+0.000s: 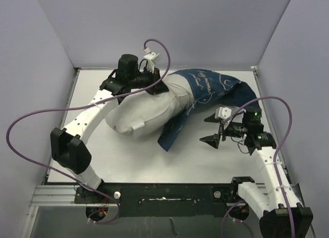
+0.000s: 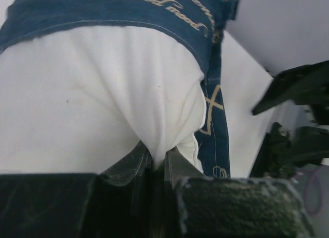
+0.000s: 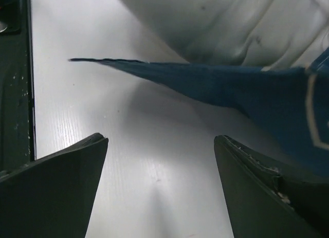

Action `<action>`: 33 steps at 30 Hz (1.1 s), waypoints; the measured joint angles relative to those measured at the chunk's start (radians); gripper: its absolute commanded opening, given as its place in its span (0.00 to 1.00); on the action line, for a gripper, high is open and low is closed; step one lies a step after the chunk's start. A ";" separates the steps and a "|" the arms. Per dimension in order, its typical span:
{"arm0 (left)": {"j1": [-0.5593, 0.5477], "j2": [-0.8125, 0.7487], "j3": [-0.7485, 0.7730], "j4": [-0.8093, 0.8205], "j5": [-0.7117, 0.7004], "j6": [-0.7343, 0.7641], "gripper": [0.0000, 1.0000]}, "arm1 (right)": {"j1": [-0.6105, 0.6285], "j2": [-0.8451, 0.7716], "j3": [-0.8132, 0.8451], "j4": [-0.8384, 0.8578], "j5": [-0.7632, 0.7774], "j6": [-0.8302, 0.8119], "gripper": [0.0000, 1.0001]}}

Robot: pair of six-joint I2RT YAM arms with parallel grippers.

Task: Put the pillow into the pillowcase
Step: Stuff the pillow into the pillowcase.

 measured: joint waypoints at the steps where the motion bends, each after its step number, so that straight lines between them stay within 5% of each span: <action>1: -0.005 0.007 0.010 0.008 0.034 -0.042 0.00 | 0.005 -0.042 -0.063 0.085 0.053 0.118 0.89; 5: -0.018 0.052 0.015 0.036 0.131 -0.189 0.00 | 0.047 -0.073 -0.167 0.303 0.251 0.527 0.91; 12: -0.029 0.105 0.011 0.111 0.195 -0.357 0.00 | 0.088 0.084 -0.115 0.486 0.449 0.950 0.90; 21: -0.043 0.105 -0.129 0.296 0.219 -0.479 0.00 | 0.094 0.150 0.076 0.385 0.699 0.974 0.84; 27: -0.049 0.105 -0.164 0.376 0.247 -0.533 0.00 | 0.074 0.364 0.113 0.362 0.788 0.927 0.77; 29: -0.048 0.105 -0.171 0.394 0.251 -0.542 0.00 | 0.070 0.418 0.122 0.338 0.806 0.912 0.62; 32: -0.046 0.105 -0.195 0.429 0.262 -0.556 0.00 | 0.065 0.429 0.122 0.305 0.811 0.880 0.08; 33: -0.045 0.105 -0.201 0.443 0.264 -0.560 0.00 | 0.058 0.423 0.122 0.309 0.795 0.865 0.00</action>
